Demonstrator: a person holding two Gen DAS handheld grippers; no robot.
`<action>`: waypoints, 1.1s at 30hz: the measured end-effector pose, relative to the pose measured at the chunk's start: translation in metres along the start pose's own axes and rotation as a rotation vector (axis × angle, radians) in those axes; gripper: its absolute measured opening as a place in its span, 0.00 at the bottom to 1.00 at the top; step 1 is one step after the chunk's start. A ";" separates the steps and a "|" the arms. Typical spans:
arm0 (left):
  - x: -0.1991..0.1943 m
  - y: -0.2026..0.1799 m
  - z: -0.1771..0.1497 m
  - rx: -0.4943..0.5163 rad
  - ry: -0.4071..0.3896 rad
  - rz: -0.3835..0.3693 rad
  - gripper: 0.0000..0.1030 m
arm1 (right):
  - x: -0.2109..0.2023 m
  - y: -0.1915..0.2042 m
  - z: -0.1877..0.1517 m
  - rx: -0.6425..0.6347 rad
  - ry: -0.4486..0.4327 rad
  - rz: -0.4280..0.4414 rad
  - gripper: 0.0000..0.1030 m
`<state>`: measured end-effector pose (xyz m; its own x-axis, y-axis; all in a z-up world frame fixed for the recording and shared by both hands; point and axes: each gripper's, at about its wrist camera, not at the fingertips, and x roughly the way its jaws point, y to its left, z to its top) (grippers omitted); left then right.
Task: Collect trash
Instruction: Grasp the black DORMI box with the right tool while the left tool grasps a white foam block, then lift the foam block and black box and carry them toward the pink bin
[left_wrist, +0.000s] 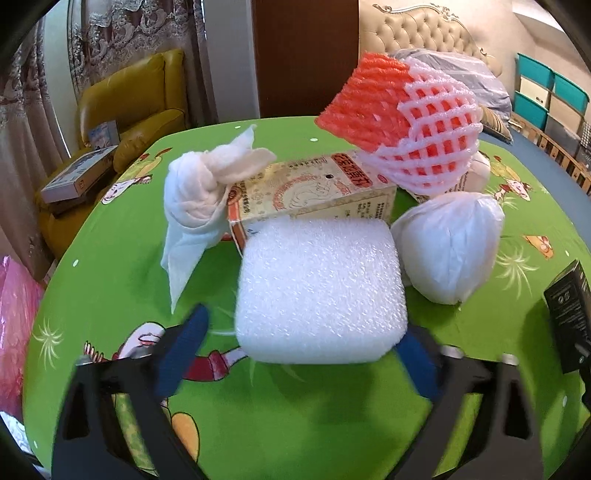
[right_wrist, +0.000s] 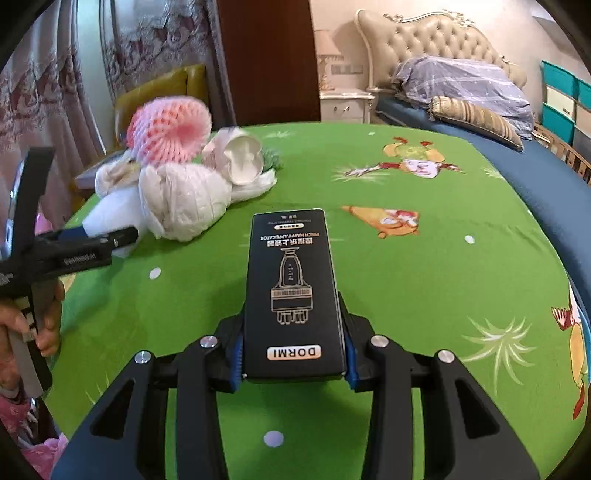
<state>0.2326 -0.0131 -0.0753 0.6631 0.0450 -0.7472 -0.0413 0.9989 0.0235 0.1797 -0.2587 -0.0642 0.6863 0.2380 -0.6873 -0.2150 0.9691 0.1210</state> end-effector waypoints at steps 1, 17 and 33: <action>0.000 -0.001 0.000 0.001 0.001 -0.014 0.62 | 0.002 -0.002 0.000 0.009 0.011 0.004 0.37; -0.055 -0.025 -0.036 0.054 -0.117 -0.076 0.60 | 0.006 0.001 0.001 0.004 0.034 -0.018 0.38; -0.097 0.025 -0.081 0.001 -0.186 -0.064 0.60 | -0.020 0.077 -0.019 -0.165 -0.082 0.062 0.37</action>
<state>0.1064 0.0058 -0.0564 0.7912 -0.0170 -0.6113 0.0062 0.9998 -0.0198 0.1363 -0.1896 -0.0546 0.7209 0.3077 -0.6210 -0.3647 0.9304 0.0377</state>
